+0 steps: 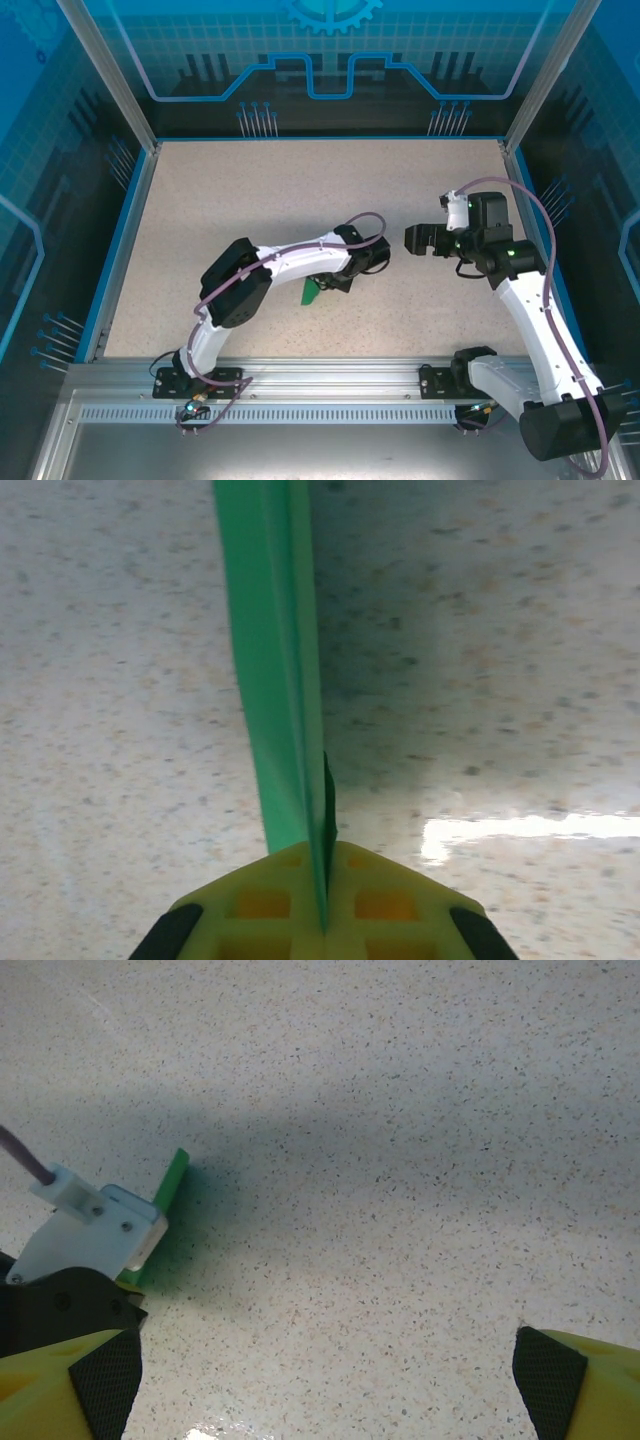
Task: Fold a paper plane with a square sheet of paper (fold left side to right side)
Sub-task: Turn over the paper at the center of the table.
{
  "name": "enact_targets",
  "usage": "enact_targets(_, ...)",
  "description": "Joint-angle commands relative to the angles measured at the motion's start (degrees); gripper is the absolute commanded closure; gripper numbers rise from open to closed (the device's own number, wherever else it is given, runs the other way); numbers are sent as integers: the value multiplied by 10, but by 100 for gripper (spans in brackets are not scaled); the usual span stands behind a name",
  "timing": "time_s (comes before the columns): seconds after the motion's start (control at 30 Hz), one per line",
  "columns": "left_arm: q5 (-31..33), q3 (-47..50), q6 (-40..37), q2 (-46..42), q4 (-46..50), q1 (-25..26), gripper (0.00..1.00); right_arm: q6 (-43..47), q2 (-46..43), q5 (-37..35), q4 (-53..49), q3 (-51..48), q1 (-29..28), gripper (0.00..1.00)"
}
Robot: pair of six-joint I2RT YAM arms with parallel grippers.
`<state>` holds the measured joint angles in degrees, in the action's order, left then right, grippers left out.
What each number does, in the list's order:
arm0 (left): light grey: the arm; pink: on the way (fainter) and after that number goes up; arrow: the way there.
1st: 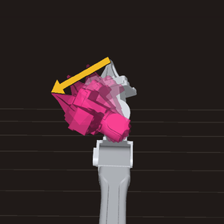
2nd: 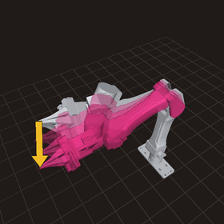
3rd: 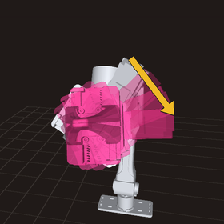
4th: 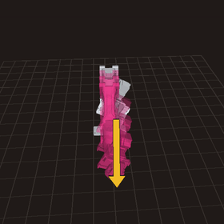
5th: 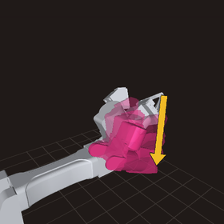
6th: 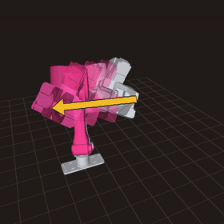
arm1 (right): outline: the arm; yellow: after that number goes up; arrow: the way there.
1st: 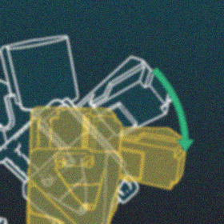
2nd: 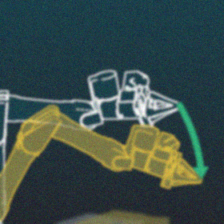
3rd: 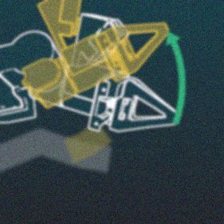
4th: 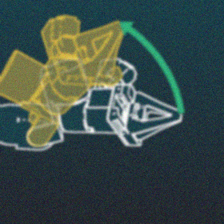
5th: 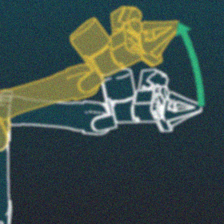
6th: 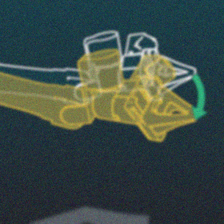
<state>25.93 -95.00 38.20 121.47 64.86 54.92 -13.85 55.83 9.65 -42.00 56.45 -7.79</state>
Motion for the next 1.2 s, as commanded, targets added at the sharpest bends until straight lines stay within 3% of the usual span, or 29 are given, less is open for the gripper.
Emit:
enact_targets(0.0, -74, -29, -23, 28, -14, -4, 98, 7, -2, 21, 0, -8, 12, 1)
enact_targets(0.23, -136, -56, -33, 55, -44, -13, 92, 8, 5, 47, 1, -19, 12, 1)
enact_targets(0.6, -241, -23, -46, 9, -133, -34, 58, 0, 44, 75, 2, -26, 12, 1)
enact_targets(0.83, -335, 65, -45, -84, -243, -63, 43, -23, 85, 130, 40, -45, 9, 1)
enact_targets(0.93, -367, 123, -32, -136, -301, -86, 41, -34, 109, 146, 65, -54, -2, 1)
enact_targets(1.07, -383, 212, -13, -203, -362, -127, 40, -61, 156, 165, 115, -57, -43, 1)
enact_targets(1.17, -407, 284, 4, -244, -408, -168, 40, -83, 216, 163, 156, -52, -96, 10)
